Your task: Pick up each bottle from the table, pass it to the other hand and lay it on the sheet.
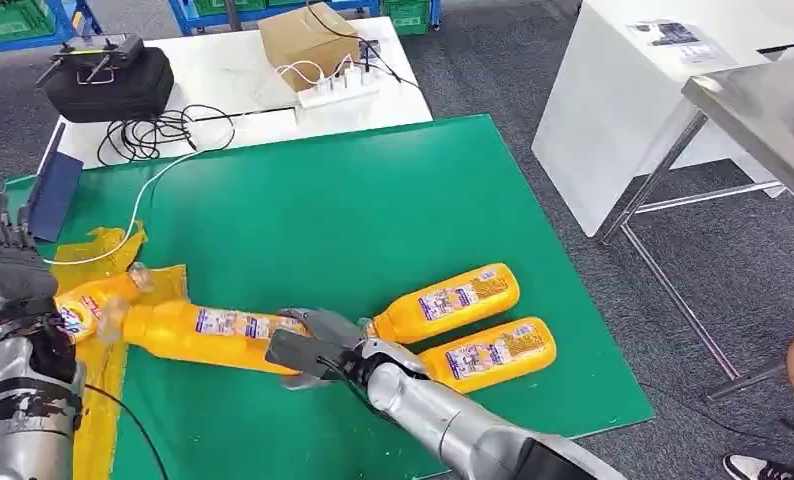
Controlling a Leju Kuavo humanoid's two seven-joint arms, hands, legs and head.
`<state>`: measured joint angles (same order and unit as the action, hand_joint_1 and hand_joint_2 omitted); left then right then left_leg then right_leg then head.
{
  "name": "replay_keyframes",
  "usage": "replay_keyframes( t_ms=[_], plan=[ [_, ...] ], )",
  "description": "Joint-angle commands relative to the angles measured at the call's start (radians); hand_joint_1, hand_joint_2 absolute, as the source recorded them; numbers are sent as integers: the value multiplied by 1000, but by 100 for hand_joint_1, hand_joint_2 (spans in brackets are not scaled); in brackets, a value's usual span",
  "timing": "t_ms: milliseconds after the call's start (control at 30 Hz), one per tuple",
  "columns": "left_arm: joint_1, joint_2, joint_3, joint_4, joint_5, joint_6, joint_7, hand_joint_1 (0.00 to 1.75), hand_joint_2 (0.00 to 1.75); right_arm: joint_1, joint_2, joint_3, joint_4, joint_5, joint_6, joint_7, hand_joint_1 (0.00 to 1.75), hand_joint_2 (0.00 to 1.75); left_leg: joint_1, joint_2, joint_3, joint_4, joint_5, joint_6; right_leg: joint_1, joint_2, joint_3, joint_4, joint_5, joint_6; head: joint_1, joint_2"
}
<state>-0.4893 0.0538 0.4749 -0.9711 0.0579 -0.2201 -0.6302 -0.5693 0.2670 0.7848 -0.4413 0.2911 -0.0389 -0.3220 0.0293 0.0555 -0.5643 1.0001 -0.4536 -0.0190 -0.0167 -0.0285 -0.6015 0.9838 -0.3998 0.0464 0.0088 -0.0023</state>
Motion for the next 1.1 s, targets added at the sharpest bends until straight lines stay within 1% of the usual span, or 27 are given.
replay_keyframes(
  t_ms=[33,100,133,167,200,233,267,300,333,367,400,433,467,500,533,567,600,633,733,833,933,967,1000,1033,1100],
  plan=[
    [65,-5,88,-118,39,-8,13,0,0,60,-14,-167,-169,-20,-14,-66,175,175,0,-6,-1,0,0,3,0,0,0,0,-1,-1,0,0],
    [91,-4,99,-134,51,-15,18,0,0,104,-18,-194,-262,-13,-16,-74,175,175,0,-6,-2,0,-1,3,0,1,-1,-1,0,-2,0,0],
    [97,-8,110,-134,58,-17,30,0,175,129,-16,-211,-311,-9,-13,-75,175,175,0,-4,-2,-1,-1,2,0,1,-1,-1,0,-1,0,0],
    [96,-11,112,-129,63,-18,52,0,175,145,-12,-224,-340,-7,-11,-76,175,175,0,-5,0,-1,-2,3,0,2,0,-1,-1,-2,0,0],
    [94,-11,107,-121,75,-38,67,0,175,156,-10,-229,-360,-4,-12,-83,175,175,0,-4,-2,-1,-1,2,0,0,-1,-1,-1,-1,0,0],
    [91,-9,97,-100,107,-85,113,0,175,172,-5,-244,-390,-12,-22,-105,175,175,0,-6,-1,0,-2,3,0,1,-1,0,-1,-2,0,0],
    [96,-9,82,-86,143,-141,156,0,175,188,-3,-257,-416,-18,-29,-120,175,175,0,-6,-4,0,0,2,0,-2,-3,-1,-1,-1,0,0],
    [108,-15,61,-92,152,-170,169,0,175,199,-4,-261,-440,-18,-31,-122,175,175,0,-8,-3,0,-1,2,0,-2,-2,0,-2,-2,0,0],
    [139,-29,12,-119,147,-208,175,0,175,209,-5,-267,-463,-15,-30,-120,175,175,-1,-7,-5,0,0,2,0,-3,-4,-1,-1,-1,0,0],
    [162,-45,-15,-150,144,-210,179,0,175,211,-7,-267,-468,-10,-27,-113,175,175,0,-9,-4,0,0,3,0,-3,-2,0,-1,-2,0,0],
    [178,-54,-43,-169,154,-238,185,0,175,207,-8,-264,-464,-3,-23,-105,175,175,-1,-8,-4,-1,0,2,-1,-3,-3,-1,-1,-1,0,0],
    [213,-71,-94,-217,172,-273,206,0,175,206,-5,-269,-459,-3,-19,-105,175,175,-1,-9,-4,0,-1,3,-1,-3,-3,-1,-1,-1,0,0],
    [239,-92,-126,-255,186,-281,223,0,175,206,-3,-271,-454,-4,-13,-98,175,175,-1,-7,-5,0,0,3,0,-3,-4,-1,-1,-1,0,0],
    [263,-109,-160,-290,211,-293,244,0,175,207,-2,-273,-450,-7,-4,-91,175,175,-1,-9,-4,0,-1,4,-1,-3,-3,-1,-1,-1,0,0],
    [299,-120,-220,-344,234,-305,262,0,175,205,-2,-266,-447,-1,2,-89,175,175,-1,-8,-5,0,0,3,-1,-4,-4,-1,-1,0,0,0],
    [308,-121,-237,-357,235,-299,258,0,175,206,-2,-264,-448,0,3,-89,175,175,-1,-10,-4,0,-1,4,-1,-5,-2,-1,-2,-1,0,0],
    [332,-125,-283,-396,241,-275,261,0,175,207,-1,-259,-450,7,4,-87,175,175,-2,-6,-6,0,0,2,-1,-4,-5,-1,-1,0,0,0],
    [345,-119,-317,-417,266,-288,267,0,175,205,0,-252,-447,12,7,-83,175,175,-2,-10,-4,0,-1,4,-1,-4,-2,-1,-2,-1,0,0],
    [373,-120,-365,-465,276,-286,265,0,175,203,3,-241,-439,16,14,-77,175,175,-1,-7,-6,1,-1,3,-1,-3,-4,-1,-1,-1,0,0],
    [389,-111,-400,-488,284,-289,262,0,175,199,4,-228,-429,23,19,-68,175,175,-2,-6,-7,0,-1,2,-1,-3,-5,-1,-1,-1,0,0],
    [400,-109,-427,-509,286,-296,261,0,175,191,7,-221,-412,26,22,-62,175,175,-1,-9,-3,0,-2,4,0,-2,-2,-1,-2,-3,0,0],
    [401,-110,-432,-513,287,-296,261,0,175,190,7,-220,-406,26,22,-60,175,175,-1,-9,-4,0,-2,4,0,-2,-3,-1,-2,-2,0,0],
    [401,-111,-438,-518,288,-296,260,0,175,187,7,-219,-400,26,23,-58,175,175,-1,-6,-7,0,-1,2,0,-2,-6,-1,-1,-1,0,0],
    [402,-110,-439,-519,289,-297,260,0,175,186,7,-219,-397,26,23,-58,175,175,-1,-7,-5,0,-1,3,0,-2,-4,-1,-1,-2,0,0],
    [402,-110,-439,-519,289,-297,260,0,175,186,7,-219,-397,26,23,-58,175,175,-1,-5,-6,0,-1,2,0,-2,-5,-1,0,-1,0,0]
  ],
)
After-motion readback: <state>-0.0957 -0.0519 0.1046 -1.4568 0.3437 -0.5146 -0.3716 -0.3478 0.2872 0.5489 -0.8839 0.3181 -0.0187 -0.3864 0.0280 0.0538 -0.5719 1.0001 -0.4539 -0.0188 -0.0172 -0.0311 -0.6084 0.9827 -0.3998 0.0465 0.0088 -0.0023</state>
